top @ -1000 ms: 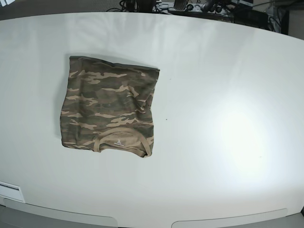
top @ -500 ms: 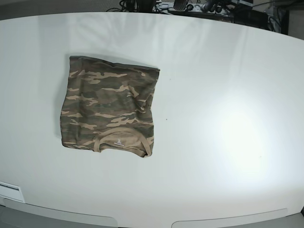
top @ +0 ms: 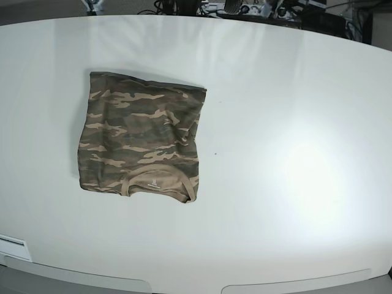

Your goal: Fold the T-shirt properly

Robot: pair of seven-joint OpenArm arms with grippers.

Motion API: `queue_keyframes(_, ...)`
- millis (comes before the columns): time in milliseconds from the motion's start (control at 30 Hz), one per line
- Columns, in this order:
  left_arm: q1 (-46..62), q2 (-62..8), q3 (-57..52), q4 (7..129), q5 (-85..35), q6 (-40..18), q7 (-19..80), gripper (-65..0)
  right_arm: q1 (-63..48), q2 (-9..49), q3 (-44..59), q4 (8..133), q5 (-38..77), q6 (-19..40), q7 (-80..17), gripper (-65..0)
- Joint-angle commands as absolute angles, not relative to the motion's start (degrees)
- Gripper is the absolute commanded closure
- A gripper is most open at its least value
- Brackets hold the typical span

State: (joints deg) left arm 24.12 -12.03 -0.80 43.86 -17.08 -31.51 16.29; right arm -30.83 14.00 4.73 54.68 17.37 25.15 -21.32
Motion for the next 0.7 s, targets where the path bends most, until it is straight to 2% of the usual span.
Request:
queue_keyframes(0, 22.63, -12.05, -0.1, 41.65, -15.77, -29.43, 14.28, 0.0, -30.11, 14.59, 3.22, 53.1, 15.88, 23.46, -20.23, 0.0)
queue_keyframes(67, 19.51, -10.66, 2.0, 37.47, -12.84, -24.67, 11.2, 0.0, -27.4, 13.96, 0.45, 49.78, 13.06, 19.38, -18.31, 0.0)
queue_keyframes(200, 16.27, -9.02, 8.34, 33.41, -7.92, -16.23, 1.34, 0.0, -23.46, 12.86, -4.16, 44.88, 8.54, 16.36, -17.1, 0.0)
queue_keyframes(333, 16.21, -8.36, 14.81, 33.36, -10.61, -6.61, -3.38, 0.0, -22.92, 10.98, -6.63, 44.01, 5.76, 13.72, -17.1, 0.0)
queue_keyframes(500, 16.29, -7.42, 20.73, 33.36, -17.47, -2.9, -3.44, 0.0, -22.83, 8.23, -6.76, 44.03, 2.26, 10.66, -16.95, 0.0)
queue_keyframes(667, 16.36, -6.28, 21.41, 33.32, -17.45, -2.92, -3.22, 0.0, -22.04, 7.29, -6.76, 44.03, 2.39, 12.43, -16.34, 0.0)
